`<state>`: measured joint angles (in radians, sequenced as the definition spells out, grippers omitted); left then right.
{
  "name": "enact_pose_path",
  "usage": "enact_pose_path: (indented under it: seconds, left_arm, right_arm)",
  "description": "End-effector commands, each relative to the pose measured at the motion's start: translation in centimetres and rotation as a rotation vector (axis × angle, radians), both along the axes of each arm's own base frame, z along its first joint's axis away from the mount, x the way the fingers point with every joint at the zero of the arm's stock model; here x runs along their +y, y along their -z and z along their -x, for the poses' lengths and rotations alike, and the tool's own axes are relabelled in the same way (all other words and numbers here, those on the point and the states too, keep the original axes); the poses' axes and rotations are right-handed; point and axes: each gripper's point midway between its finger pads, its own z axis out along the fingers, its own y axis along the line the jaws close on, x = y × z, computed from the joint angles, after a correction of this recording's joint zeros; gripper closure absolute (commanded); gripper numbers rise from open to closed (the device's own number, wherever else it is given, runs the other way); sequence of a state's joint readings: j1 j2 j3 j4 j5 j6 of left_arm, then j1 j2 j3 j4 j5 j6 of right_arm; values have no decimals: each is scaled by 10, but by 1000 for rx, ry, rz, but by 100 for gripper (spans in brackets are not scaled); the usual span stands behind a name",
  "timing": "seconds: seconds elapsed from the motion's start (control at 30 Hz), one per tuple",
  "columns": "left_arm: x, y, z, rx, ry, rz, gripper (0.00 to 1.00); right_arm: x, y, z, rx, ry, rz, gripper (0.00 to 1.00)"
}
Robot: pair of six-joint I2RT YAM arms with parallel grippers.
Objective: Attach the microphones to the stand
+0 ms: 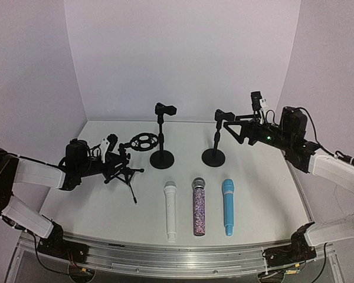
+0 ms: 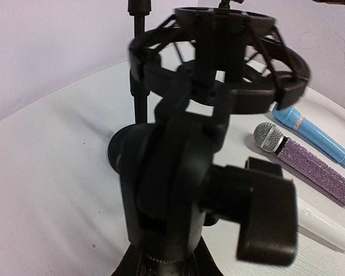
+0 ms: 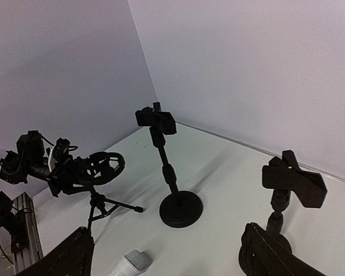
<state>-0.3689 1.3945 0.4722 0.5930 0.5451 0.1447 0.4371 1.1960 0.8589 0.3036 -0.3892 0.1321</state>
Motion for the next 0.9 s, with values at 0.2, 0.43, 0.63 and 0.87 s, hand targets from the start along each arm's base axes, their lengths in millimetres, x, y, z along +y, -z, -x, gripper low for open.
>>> enact_pose_path:
  seconds: [0.2,0.43,0.63,0.87]
  left_arm:
    - [-21,-21,37,-200,247,4,100]
    - [-29,-8,43,-119,347,-47,89]
    - [-32,-1,38,-64,369,-76,62]
    - [-27,-9,46,-75,358,-79,48]
  right_arm:
    - [53,-4,4,-63,-74,-4,14]
    - [77,6,9,-50,-127,10,13]
    - [92,14,17,-38,-156,22,13]
    - [107,24,23,-23,-188,37,13]
